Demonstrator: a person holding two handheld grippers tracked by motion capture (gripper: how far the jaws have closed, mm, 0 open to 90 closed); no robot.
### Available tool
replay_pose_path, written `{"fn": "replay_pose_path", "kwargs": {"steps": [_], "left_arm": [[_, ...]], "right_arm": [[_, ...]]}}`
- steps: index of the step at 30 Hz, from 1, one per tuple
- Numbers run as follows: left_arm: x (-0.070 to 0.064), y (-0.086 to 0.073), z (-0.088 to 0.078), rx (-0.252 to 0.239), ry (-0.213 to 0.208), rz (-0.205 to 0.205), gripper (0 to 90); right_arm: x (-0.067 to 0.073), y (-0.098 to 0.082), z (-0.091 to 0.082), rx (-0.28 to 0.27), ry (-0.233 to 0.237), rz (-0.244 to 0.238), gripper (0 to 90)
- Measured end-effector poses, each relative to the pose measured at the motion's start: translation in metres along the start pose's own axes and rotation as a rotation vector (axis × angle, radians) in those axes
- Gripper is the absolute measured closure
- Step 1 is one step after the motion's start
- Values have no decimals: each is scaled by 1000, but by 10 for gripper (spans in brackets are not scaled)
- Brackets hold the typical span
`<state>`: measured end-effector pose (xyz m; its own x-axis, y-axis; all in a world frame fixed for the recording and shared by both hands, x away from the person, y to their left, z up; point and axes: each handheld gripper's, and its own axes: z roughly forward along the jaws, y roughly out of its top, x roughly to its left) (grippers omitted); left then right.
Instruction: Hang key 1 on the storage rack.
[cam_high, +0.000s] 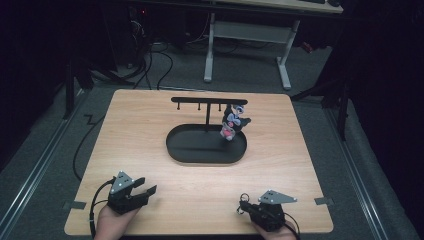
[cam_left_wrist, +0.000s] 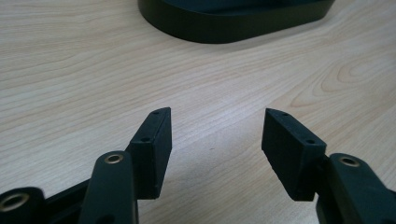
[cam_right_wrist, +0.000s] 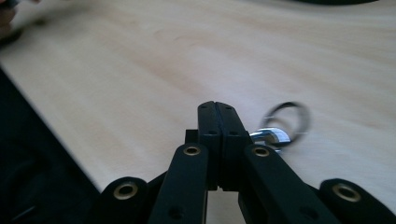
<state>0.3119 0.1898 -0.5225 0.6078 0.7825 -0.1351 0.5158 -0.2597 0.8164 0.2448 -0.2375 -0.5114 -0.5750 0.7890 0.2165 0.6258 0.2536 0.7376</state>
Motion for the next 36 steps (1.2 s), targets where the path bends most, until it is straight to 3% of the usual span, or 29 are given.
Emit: {"fn": "replay_pose_path", "kwargs": {"steps": [1,4,7,11,14,19,25,30,36], "left_arm": [[-1,1,0,-1,-1,8,430],[-2,2,1,-8,-3,26,429],[-2,1,2,4,-2,31,429],[-3,1,3,-2,-3,34,429],[-4,1,3,-3,-5,41,430],[-6,1,4,3,-5,54,427],[-5,0,3,-2,-3,54,422],[-3,1,0,-8,11,56,417],[-2,8,-6,15,30,93,395]], "right_arm": [[6,-1,5,22,17,-17,900],[14,-2,16,74,11,-63,900],[12,-2,19,95,-11,-60,900],[-3,-6,15,87,-49,-21,900],[-15,-7,9,74,-64,38,898],[-27,-8,5,59,-87,68,887],[-27,-6,1,21,-67,71,843],[-29,-5,-4,8,-87,68,823],[-37,-6,-11,-2,-130,78,787]]}}
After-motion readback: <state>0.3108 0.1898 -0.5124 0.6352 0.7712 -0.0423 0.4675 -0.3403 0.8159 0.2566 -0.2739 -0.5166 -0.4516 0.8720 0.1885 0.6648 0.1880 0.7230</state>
